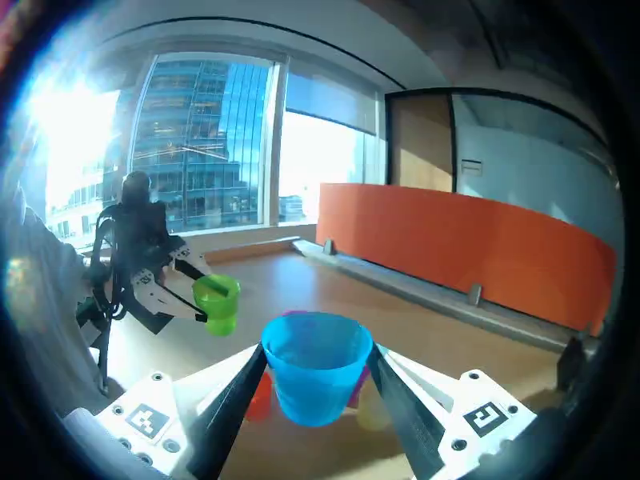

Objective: Pour water

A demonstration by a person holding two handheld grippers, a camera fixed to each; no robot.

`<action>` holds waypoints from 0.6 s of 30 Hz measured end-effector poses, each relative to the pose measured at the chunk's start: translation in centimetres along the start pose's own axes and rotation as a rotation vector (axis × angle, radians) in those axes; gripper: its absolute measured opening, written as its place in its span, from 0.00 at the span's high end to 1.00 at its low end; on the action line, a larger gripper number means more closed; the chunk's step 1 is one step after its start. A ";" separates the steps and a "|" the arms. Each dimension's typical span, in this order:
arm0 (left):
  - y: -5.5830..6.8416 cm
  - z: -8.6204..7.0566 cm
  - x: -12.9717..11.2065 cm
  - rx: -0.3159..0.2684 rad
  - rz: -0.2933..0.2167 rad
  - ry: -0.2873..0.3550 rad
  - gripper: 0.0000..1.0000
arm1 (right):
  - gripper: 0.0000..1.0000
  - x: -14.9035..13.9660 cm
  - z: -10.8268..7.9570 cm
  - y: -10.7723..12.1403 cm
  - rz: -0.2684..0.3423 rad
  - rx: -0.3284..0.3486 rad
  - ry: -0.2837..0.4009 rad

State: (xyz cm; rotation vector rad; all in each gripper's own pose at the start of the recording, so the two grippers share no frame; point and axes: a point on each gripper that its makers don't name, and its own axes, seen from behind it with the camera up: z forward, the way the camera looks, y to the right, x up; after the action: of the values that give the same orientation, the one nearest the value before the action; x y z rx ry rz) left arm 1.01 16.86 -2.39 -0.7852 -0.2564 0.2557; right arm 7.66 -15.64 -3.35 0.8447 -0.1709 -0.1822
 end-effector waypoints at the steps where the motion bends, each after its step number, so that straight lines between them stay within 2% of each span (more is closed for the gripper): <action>1: 0.1 0.1 -0.3 -0.002 0.000 -0.009 0.19 | 0.07 -0.4 0.1 -0.1 -0.001 0.004 -0.008; 18: 0.4 1.5 -5.2 -0.050 0.006 -0.150 0.18 | 0.07 -5.9 1.3 -0.4 -0.004 0.051 -0.130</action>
State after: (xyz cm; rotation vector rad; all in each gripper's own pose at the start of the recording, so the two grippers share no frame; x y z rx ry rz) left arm -4.41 16.44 -2.31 -0.8178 -0.4035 0.3151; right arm 1.62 -15.50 -3.21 0.8845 -0.2968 -0.2373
